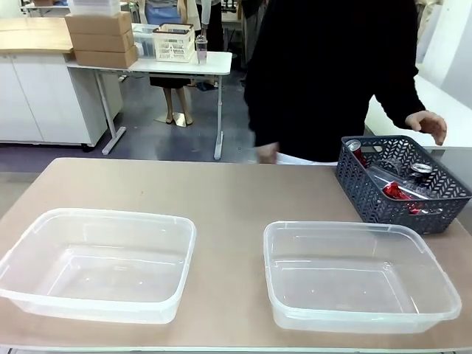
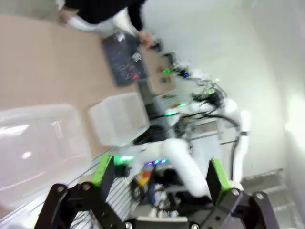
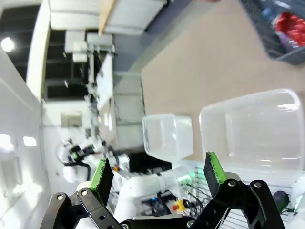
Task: Sort the waste into each basket.
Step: Pick up the Organizing box on the left side of the table and lift it.
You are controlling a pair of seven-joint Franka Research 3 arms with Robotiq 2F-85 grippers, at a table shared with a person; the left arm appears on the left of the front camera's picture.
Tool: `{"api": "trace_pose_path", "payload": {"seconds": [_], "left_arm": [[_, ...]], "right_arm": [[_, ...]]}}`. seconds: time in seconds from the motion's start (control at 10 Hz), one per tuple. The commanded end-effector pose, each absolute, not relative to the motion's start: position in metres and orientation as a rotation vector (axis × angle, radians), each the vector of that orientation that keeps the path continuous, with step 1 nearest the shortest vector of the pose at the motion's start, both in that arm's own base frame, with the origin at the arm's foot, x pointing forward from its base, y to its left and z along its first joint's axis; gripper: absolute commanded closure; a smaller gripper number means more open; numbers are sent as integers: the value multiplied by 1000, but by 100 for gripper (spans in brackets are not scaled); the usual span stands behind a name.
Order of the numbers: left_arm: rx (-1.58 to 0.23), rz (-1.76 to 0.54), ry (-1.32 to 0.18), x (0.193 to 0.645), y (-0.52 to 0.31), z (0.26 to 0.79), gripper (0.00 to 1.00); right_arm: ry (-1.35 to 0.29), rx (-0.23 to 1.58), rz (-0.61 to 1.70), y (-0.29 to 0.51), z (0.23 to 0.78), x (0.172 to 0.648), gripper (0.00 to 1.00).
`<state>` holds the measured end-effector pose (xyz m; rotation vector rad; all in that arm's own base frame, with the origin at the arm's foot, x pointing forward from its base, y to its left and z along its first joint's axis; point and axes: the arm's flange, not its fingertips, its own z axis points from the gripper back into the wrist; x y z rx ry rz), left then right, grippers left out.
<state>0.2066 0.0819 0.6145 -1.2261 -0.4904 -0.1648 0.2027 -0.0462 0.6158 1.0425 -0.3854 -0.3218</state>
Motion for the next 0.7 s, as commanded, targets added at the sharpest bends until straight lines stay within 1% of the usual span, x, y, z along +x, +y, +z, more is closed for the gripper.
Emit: {"api": "trace_pose_path", "payload": {"seconds": [0.0, 0.1, 0.2, 0.3, 0.4, 0.5, 0.6], "left_arm": [[-974, -225, -430, 199, 110, 632, 0], [-811, -204, -408, 187, 126, 633, 0], [-606, -149, -414, 177, 142, 631, 0], [-582, -134, -398, 170, 149, 625, 0], [-514, -144, -355, 166, 149, 613, 0], [-462, -139, -311, 167, 145, 594, 0], [-494, -202, -235, 174, 134, 566, 0]], "right_arm": [[-270, 1003, -113, 70, 629, 247, 0], [-210, 964, -24, 131, 622, 255, 0], [-131, 940, 53, 187, 610, 255, 0], [-46, 887, 133, 249, 589, 246, 0], [62, 821, 233, 296, 570, 234, 0], [114, 757, 300, 333, 546, 220, 0], [70, 678, 317, 356, 517, 217, 0]]}}
